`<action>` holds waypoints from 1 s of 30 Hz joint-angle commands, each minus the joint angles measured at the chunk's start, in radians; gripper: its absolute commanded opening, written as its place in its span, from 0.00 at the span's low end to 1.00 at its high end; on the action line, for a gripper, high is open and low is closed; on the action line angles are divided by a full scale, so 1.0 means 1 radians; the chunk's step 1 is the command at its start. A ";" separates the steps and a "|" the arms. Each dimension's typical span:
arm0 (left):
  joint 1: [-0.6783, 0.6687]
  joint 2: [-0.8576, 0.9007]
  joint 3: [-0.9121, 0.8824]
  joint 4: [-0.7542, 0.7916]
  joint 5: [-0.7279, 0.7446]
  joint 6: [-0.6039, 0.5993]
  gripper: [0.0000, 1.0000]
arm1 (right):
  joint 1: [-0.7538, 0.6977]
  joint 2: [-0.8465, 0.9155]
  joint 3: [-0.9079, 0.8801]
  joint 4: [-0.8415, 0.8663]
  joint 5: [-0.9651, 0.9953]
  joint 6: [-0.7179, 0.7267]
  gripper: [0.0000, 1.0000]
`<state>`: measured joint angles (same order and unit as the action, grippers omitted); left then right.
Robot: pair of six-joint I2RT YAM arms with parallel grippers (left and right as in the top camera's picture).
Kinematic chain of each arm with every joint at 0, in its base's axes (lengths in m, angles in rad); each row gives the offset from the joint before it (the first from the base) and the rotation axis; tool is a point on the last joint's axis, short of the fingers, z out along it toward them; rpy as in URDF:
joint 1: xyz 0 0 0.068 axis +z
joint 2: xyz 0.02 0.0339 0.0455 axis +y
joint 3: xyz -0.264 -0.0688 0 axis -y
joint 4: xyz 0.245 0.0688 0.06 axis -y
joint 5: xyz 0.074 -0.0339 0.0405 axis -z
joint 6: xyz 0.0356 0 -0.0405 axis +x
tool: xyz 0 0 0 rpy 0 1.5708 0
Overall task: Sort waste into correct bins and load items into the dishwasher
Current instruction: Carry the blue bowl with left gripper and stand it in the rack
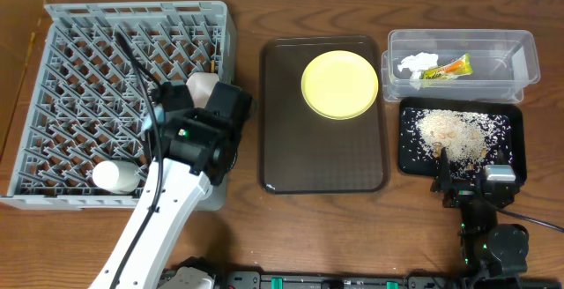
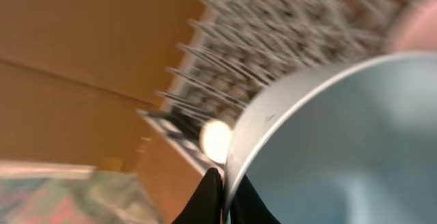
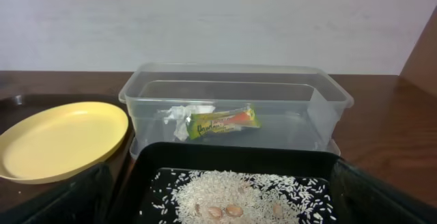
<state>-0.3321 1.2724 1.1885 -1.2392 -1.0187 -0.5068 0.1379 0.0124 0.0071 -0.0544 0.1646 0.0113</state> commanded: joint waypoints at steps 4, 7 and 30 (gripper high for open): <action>0.070 0.092 -0.007 -0.006 -0.214 -0.071 0.07 | -0.024 -0.004 -0.002 -0.003 -0.001 0.010 0.99; 0.092 0.153 -0.011 -0.006 -0.201 -0.071 0.08 | -0.024 -0.003 -0.002 -0.003 -0.001 0.010 0.99; 0.103 0.400 -0.026 -0.059 -0.169 -0.071 0.08 | -0.024 -0.003 -0.002 -0.003 -0.001 0.010 0.99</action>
<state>-0.2306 1.6756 1.1698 -1.2911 -1.1561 -0.5579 0.1379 0.0124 0.0071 -0.0544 0.1646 0.0113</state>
